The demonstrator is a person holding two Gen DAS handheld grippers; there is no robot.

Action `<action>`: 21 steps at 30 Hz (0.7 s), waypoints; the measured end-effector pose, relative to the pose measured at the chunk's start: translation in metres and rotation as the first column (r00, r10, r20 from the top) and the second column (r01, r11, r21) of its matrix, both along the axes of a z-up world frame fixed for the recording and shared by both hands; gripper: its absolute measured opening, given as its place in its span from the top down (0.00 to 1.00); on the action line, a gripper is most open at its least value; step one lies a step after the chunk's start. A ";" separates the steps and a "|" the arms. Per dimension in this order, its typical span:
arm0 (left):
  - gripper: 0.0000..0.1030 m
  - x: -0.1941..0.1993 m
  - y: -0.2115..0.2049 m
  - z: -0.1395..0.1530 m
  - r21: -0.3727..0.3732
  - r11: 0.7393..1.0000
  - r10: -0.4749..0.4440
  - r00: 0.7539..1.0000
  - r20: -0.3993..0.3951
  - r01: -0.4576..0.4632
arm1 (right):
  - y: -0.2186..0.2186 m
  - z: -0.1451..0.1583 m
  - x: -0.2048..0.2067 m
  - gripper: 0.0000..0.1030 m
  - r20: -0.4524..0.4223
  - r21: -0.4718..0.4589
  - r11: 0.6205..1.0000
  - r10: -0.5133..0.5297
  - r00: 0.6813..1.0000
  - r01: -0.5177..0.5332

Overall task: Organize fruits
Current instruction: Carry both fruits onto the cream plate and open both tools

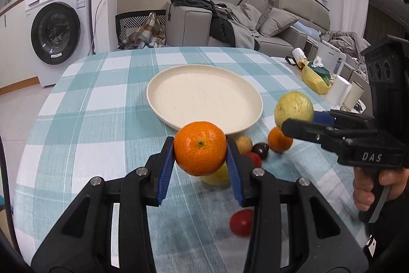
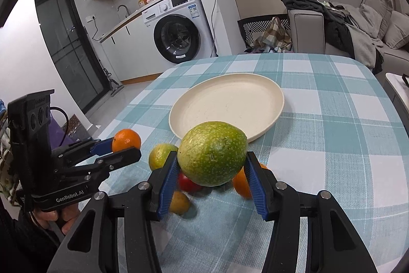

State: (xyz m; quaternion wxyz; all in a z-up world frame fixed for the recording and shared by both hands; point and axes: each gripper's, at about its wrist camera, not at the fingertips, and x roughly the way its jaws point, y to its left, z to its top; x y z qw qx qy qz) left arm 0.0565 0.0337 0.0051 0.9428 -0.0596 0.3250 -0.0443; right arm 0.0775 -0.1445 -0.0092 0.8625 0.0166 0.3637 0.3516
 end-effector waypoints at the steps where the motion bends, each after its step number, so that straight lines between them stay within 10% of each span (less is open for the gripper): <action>1: 0.65 0.003 0.000 0.001 0.002 1.000 -0.003 1.000 0.002 0.003 | 0.002 0.000 0.001 0.49 0.000 -0.004 1.000 0.000 1.000 0.000; 21: 0.65 0.073 -0.003 -0.002 0.038 0.999 0.011 1.000 0.022 -0.011 | 0.023 -0.001 0.042 0.49 -0.006 -0.056 0.998 -0.019 1.000 0.019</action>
